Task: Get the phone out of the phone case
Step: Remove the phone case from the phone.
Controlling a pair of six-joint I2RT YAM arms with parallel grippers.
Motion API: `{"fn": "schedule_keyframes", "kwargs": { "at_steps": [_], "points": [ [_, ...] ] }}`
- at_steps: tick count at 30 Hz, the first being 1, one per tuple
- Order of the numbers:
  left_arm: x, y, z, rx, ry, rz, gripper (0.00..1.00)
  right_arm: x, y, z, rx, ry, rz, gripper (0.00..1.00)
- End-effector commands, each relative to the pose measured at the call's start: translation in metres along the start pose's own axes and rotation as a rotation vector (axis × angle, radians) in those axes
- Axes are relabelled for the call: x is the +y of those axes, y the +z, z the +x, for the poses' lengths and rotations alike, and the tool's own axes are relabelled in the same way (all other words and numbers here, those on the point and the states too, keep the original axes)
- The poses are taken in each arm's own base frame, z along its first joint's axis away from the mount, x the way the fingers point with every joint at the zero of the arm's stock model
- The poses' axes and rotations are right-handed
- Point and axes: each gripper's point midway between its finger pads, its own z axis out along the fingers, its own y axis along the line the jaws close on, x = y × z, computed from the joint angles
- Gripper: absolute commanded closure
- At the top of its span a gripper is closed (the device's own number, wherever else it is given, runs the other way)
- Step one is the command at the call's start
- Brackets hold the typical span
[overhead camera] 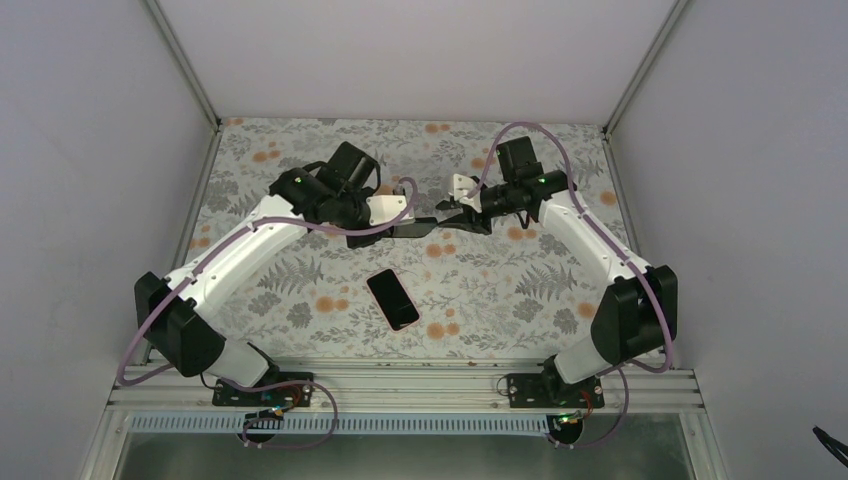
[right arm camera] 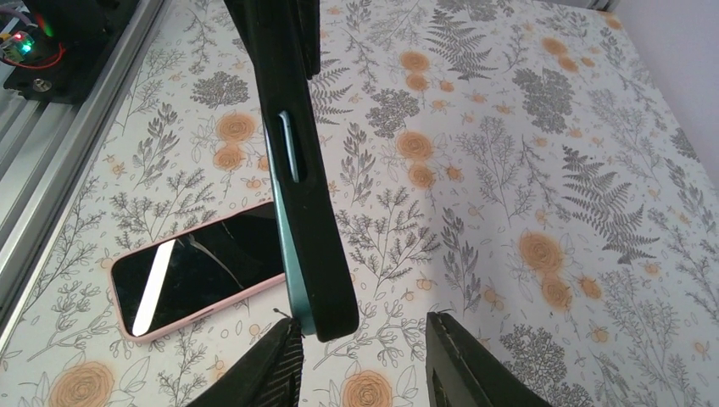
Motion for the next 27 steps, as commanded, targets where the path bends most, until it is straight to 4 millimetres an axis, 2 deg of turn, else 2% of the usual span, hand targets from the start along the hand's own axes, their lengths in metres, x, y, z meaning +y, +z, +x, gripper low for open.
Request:
{"fn": "schedule_keyframes", "kwargs": {
  "at_steps": [1, 10, 17, 21, 27],
  "points": [
    [0.005, -0.022, -0.025, -0.098, 0.016, -0.017, 0.98, -0.005, 0.002, 0.002, -0.013, 0.001, 0.012, 0.63],
    [-0.002, -0.02, -0.021, -0.087, 0.02, 0.015, 0.98, -0.013, 0.002, 0.004, -0.011, 0.003, 0.024, 0.64],
    [-0.006, -0.024, -0.031, -0.127, 0.025, 0.039, 0.98, -0.021, 0.005, 0.001, -0.024, 0.01, 0.024, 0.65],
    [-0.016, -0.02, -0.04, -0.148, 0.025, 0.104, 0.98, -0.03, 0.005, -0.006, -0.036, 0.008, 0.038, 0.65],
    [-0.022, -0.009, -0.048, -0.156, 0.033, 0.132, 0.98, -0.037, 0.005, -0.027, -0.085, 0.003, 0.014, 0.65]
  ]
}}
